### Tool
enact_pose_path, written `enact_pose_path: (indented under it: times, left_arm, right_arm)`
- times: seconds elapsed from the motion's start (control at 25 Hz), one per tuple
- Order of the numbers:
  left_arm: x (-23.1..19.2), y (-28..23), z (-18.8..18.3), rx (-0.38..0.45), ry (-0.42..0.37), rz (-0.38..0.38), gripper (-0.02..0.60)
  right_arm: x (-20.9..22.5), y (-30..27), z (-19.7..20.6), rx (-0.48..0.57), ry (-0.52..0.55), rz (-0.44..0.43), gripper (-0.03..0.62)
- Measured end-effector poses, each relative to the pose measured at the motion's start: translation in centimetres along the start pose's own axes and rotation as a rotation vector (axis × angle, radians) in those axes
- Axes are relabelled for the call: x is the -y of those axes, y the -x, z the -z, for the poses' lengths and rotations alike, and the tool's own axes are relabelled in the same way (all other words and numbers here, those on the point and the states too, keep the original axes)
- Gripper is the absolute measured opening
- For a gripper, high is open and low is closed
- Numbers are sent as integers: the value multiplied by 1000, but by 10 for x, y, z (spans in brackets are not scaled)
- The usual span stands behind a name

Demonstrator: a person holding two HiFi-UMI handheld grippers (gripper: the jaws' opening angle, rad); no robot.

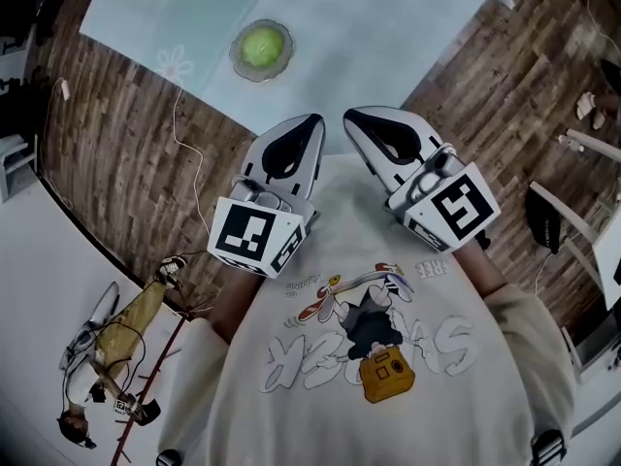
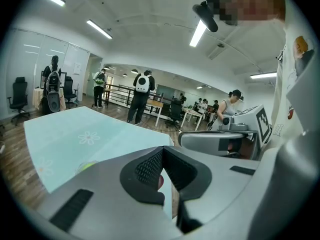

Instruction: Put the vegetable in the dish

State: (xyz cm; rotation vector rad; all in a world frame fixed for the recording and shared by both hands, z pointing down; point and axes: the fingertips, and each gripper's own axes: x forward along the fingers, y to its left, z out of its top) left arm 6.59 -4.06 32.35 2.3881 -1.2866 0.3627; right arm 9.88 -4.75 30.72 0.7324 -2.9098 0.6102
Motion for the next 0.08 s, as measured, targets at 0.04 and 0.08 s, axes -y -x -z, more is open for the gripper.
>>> enact_pose_path:
  times: [0.04, 0.08]
  left_arm:
    - [1, -2, 1, 0, 1, 1, 8]
    - [2, -3, 2, 0, 2, 2, 8]
  right_arm:
    - [2, 1, 1, 1, -3, 1, 25]
    - [4, 2, 2, 2, -5, 2, 25]
